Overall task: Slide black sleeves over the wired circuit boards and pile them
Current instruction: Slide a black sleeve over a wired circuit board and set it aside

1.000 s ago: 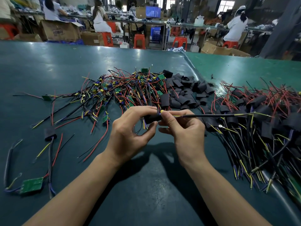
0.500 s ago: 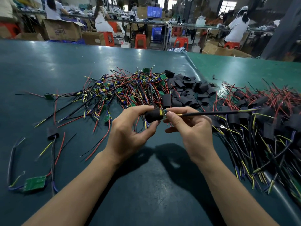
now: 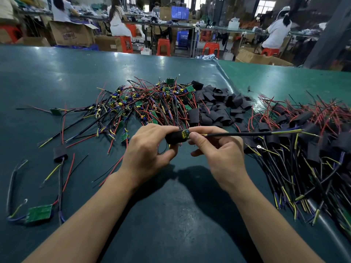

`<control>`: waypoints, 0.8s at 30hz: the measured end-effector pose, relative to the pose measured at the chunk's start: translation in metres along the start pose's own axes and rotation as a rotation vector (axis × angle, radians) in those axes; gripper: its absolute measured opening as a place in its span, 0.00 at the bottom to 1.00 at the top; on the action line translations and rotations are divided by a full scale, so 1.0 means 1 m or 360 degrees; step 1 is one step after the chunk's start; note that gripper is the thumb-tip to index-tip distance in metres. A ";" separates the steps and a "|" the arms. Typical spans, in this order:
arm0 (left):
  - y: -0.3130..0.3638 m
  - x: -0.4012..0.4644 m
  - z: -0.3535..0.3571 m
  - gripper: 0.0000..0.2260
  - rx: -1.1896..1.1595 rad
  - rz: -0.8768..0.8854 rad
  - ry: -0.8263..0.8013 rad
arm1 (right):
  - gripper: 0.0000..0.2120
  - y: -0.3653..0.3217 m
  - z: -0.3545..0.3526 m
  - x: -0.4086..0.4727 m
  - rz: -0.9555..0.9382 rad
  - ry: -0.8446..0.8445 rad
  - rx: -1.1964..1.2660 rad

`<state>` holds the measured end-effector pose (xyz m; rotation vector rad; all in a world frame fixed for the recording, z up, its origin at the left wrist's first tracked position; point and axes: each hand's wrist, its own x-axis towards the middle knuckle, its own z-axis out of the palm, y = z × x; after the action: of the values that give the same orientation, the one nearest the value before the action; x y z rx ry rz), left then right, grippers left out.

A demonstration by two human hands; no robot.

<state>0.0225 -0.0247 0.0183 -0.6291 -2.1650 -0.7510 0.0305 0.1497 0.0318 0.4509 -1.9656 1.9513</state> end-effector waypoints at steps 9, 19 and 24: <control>-0.006 -0.001 0.003 0.22 0.0107 0.0035 -0.0189 | 0.03 0.003 0.002 -0.002 -0.0221 0.0076 -0.0255; 0.004 0.003 0.001 0.27 0.0221 0.0078 -0.0204 | 0.06 0.001 0.010 -0.010 -0.0150 0.0013 -0.0062; 0.005 0.004 -0.002 0.26 0.0208 0.0119 -0.0206 | 0.04 0.000 0.010 -0.011 -0.0186 -0.0074 -0.0072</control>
<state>0.0241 -0.0222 0.0244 -0.7023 -2.2734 -0.5372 0.0407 0.1394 0.0268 0.5907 -1.9605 1.8368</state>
